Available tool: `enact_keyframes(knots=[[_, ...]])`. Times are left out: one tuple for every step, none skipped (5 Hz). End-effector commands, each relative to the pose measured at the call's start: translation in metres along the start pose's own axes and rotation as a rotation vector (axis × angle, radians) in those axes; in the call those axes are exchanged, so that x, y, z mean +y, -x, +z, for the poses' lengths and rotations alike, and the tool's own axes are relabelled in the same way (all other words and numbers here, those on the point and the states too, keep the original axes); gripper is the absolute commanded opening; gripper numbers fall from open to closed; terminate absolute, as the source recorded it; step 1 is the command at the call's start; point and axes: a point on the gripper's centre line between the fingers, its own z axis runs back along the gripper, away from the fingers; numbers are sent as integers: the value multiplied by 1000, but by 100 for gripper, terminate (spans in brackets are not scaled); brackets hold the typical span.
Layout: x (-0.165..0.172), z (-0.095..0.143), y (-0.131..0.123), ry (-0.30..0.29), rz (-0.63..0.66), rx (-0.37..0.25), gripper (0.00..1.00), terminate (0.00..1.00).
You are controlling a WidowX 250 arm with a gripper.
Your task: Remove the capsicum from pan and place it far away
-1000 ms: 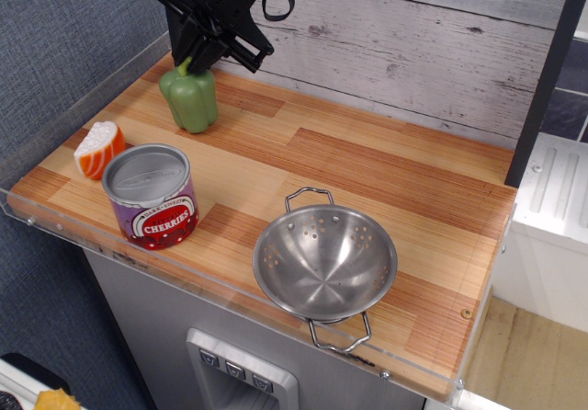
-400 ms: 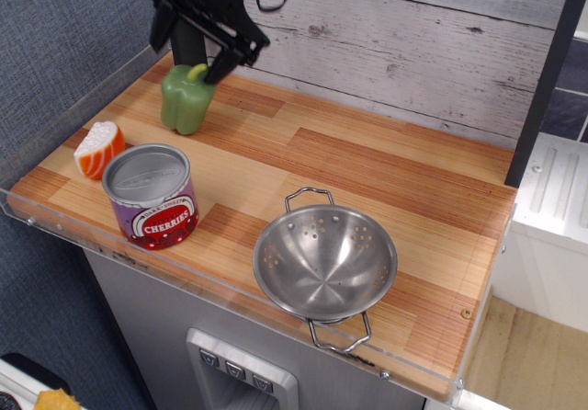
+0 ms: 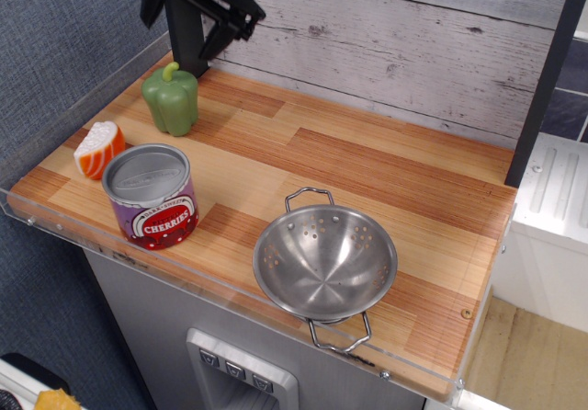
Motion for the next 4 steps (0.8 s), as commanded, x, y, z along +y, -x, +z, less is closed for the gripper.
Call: enact_keyframes(knots=[[31, 26, 9, 86, 39, -89, 100, 0], [26, 40, 22, 251, 39, -103, 100, 0], [20, 48, 38, 419, 0, -85, 100, 0], [31, 46, 63, 398, 47, -28, 100, 0]])
